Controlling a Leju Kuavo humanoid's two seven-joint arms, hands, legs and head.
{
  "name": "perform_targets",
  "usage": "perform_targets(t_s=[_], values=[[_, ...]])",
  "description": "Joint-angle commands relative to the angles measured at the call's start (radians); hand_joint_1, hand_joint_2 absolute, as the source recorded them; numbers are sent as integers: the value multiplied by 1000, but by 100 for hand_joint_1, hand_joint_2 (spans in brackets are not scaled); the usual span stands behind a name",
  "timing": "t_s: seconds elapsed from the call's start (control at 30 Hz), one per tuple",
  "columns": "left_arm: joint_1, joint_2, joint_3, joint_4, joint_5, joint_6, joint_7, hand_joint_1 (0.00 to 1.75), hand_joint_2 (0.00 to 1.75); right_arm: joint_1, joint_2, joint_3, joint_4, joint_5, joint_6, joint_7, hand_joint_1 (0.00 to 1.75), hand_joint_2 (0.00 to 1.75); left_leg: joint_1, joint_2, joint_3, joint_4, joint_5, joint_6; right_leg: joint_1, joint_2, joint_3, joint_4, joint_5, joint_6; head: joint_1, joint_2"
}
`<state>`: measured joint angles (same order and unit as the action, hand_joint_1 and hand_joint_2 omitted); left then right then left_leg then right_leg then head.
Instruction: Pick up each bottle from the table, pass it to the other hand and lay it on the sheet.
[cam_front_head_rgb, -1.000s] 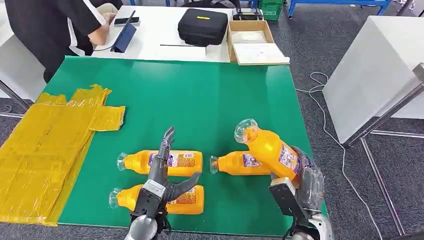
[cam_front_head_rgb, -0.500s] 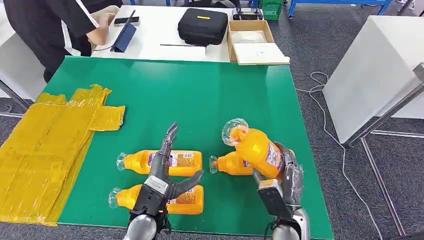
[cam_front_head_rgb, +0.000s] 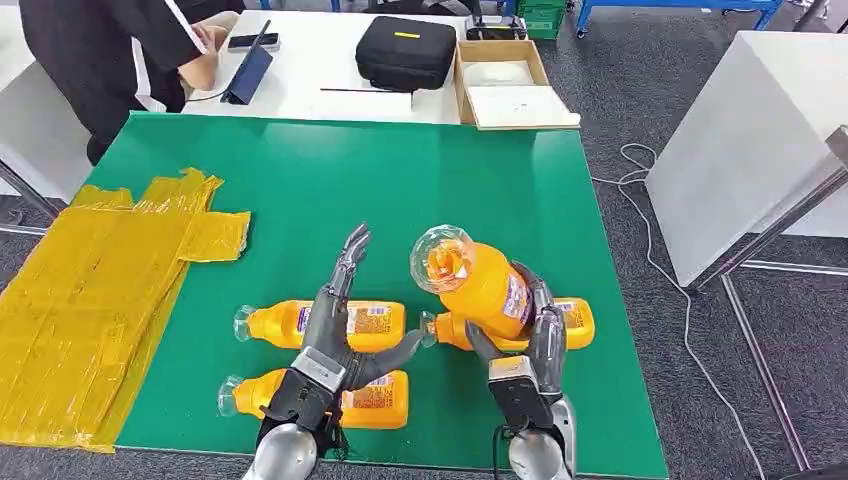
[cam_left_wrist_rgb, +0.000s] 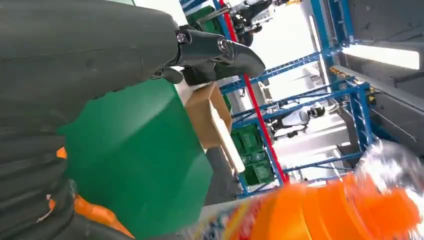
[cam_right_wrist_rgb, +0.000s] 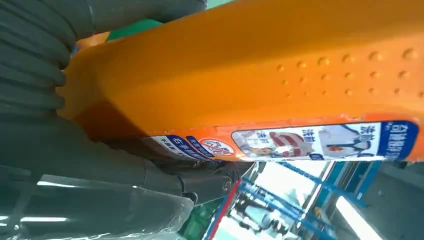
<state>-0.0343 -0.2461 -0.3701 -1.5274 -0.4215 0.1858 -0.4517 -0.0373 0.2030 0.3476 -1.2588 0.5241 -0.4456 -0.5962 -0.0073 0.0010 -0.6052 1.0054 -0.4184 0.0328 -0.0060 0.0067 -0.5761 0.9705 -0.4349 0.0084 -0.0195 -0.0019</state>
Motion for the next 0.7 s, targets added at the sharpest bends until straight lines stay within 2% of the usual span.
perform_targets(t_s=[0.03, 0.7], values=[[-61, 13, -77, 65, 17, -7, 13, 0, 175, -85, 11, 72, 183, 1, -43, -1, 175, 175, 1, -1, 4, -1, 0, -4, 0, -2, 4, -1, 0, -1, 0, 0], [-84, -10, -96, 116, 90, -69, 15, 0, 175, -158, 75, 139, 366, 76, -101, 3, 175, 175, 1, 0, 2, 0, 0, -3, 0, -1, 2, 0, 0, 0, 0, 0]])
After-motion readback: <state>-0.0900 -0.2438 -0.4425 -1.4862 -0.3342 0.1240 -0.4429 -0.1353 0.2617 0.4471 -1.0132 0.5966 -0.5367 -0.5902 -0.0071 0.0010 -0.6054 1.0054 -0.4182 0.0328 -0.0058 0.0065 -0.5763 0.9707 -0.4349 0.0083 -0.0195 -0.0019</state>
